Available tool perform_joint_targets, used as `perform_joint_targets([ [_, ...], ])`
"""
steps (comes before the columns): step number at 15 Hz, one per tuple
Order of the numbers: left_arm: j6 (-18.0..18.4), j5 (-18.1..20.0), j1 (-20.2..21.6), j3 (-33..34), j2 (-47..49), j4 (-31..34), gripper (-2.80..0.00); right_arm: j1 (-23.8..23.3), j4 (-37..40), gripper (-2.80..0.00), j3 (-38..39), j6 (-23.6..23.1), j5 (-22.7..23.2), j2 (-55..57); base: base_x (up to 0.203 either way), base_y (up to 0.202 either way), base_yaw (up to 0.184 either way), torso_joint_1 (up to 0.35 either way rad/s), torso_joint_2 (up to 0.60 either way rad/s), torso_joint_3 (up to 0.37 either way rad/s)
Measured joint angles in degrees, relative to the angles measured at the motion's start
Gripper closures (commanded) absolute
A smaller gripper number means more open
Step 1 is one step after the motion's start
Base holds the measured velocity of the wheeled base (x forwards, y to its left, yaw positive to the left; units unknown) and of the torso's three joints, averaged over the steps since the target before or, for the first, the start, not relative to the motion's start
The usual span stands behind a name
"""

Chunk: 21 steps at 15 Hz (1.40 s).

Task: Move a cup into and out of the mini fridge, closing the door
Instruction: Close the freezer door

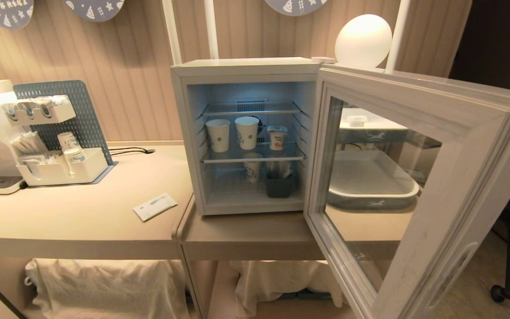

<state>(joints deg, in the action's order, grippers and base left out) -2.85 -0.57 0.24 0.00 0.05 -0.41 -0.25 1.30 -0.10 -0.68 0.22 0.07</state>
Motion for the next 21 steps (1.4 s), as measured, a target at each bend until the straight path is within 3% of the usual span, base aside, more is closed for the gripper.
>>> perform_joint_targets([
  [7,-0.02,-0.05,0.0,0.0,0.0,0.0,0.0,-0.02,2.8,0.0,-3.19,1.5,-0.49,0.46,0.0,0.0,0.0,0.0,0.0,0.0],
  [10,-0.02,-0.05,-0.04,0.0,0.0,0.0,0.0,0.04,5.24,0.0,-13.52,9.88,-0.38,8.16,0.0,0.0,0.0,0.0,0.0,0.0],
  [12,0.01,-0.02,0.05,0.0,0.0,0.0,0.0,0.38,4.43,0.0,-19.12,16.35,0.49,20.07,0.0,0.0,0.0,0.0,0.0,0.0],
  [14,-0.02,-0.02,-0.04,0.0,0.0,-0.01,0.0,0.24,0.4,0.0,-22.83,22.07,4.27,33.29,0.0,0.0,0.0,0.0,0.0,0.0],
  [16,-0.02,-0.01,0.01,0.0,0.0,-0.02,0.0,-1.96,-5.13,0.0,-25.71,27.24,12.88,46.0,0.0,0.0,0.0,0.0,0.0,0.0],
  [21,0.01,-0.02,0.0,0.0,0.0,0.0,0.0,-14.79,-13.42,0.0,-31.67,33.71,51.28,68.22,0.0,0.0,0.0,0.0,0.0,0.0],
])
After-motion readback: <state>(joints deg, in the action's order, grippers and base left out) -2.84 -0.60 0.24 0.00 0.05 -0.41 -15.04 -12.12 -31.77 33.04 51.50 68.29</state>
